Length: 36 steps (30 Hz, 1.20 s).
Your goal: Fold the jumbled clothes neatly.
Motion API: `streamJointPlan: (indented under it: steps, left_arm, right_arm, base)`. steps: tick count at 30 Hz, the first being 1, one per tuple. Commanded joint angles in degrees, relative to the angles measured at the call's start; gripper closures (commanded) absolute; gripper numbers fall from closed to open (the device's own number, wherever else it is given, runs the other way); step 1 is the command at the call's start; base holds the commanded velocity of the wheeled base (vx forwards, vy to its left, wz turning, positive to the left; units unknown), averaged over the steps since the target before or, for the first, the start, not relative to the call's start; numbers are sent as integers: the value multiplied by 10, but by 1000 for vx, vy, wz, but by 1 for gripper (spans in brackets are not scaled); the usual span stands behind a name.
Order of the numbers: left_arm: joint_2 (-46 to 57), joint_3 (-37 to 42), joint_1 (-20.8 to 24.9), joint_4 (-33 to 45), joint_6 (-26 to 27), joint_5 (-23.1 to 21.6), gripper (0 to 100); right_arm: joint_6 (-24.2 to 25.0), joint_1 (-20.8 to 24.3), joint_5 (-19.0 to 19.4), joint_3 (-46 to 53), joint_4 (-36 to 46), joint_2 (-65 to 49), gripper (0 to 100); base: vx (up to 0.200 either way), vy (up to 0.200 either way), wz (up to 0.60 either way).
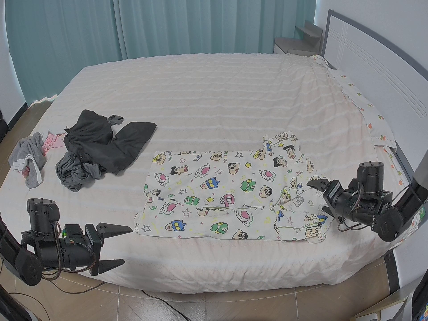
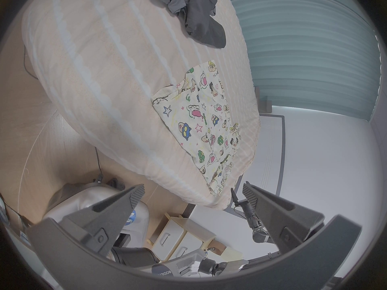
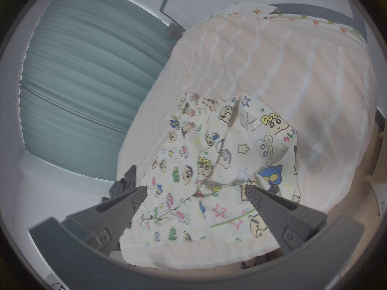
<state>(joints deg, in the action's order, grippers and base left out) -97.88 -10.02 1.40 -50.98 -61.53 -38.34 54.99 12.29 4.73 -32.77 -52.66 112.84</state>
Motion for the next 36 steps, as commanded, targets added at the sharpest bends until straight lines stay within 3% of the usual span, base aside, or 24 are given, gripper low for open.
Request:
streamJointPlan:
  steps: [1, 6, 22, 36]
  left_arm:
    - [36, 9, 3, 0, -2, -3, 0]
    - [41, 11, 4, 0, 1, -4, 0]
    - [40, 10, 3, 0, 3, -1, 0]
    - [39, 9, 4, 0, 0, -2, 0]
  right_arm:
    - [1, 1, 27, 60, -2, -120, 0]
    - [-4, -2, 48, 78, -9, -129, 0]
    - [-3, -3, 50, 87, -35, -118, 0]
    - [-3, -3, 50, 88, -35, -117, 0]
  base:
    - [0, 0, 0]
    - [200, 0, 0]
    - [200, 0, 0]
    - [14, 0, 0]
